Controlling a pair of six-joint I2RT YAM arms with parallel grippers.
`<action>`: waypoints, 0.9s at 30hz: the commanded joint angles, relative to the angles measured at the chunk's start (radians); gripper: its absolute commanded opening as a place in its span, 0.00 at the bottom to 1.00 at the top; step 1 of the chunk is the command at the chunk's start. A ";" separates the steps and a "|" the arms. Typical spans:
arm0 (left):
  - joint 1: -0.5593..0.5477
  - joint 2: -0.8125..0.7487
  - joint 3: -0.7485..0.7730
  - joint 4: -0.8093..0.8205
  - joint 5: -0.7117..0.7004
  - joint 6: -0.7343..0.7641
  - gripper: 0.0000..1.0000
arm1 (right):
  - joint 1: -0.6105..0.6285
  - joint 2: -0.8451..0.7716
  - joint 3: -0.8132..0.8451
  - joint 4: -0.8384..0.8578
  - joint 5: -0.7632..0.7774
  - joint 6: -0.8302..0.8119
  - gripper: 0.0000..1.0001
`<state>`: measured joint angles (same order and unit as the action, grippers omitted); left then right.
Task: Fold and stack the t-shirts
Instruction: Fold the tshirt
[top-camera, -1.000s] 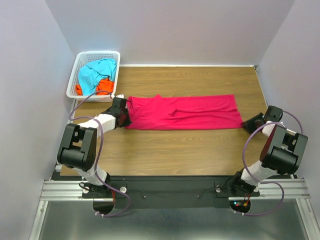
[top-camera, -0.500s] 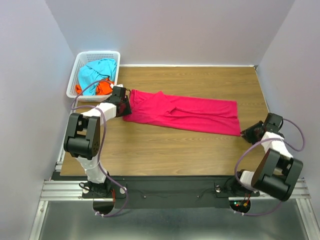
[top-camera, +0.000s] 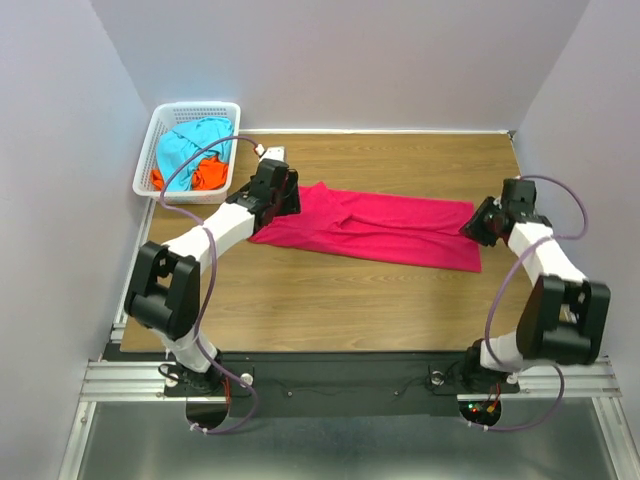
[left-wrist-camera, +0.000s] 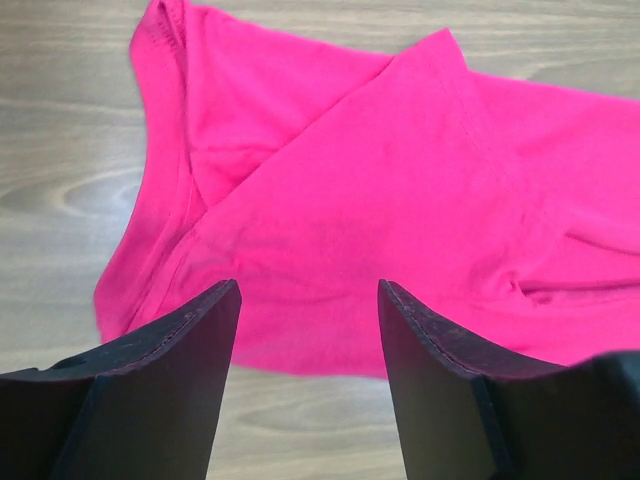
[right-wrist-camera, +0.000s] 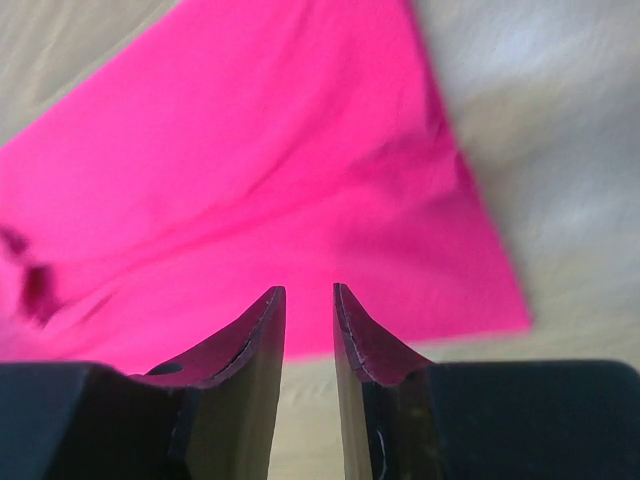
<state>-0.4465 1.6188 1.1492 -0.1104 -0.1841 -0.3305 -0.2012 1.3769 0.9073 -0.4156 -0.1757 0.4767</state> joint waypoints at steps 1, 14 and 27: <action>0.009 0.064 0.053 0.014 -0.014 -0.002 0.68 | 0.044 0.153 0.140 0.031 -0.045 -0.069 0.31; 0.009 0.320 0.227 -0.014 0.061 -0.008 0.68 | 0.342 0.260 0.145 -0.094 0.154 -0.145 0.32; 0.009 0.509 0.357 -0.054 0.080 0.036 0.68 | 0.482 0.260 -0.027 -0.086 0.134 -0.070 0.32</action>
<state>-0.4370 2.0846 1.4670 -0.1276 -0.1200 -0.3149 0.2085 1.6264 0.9333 -0.4686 -0.0330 0.3733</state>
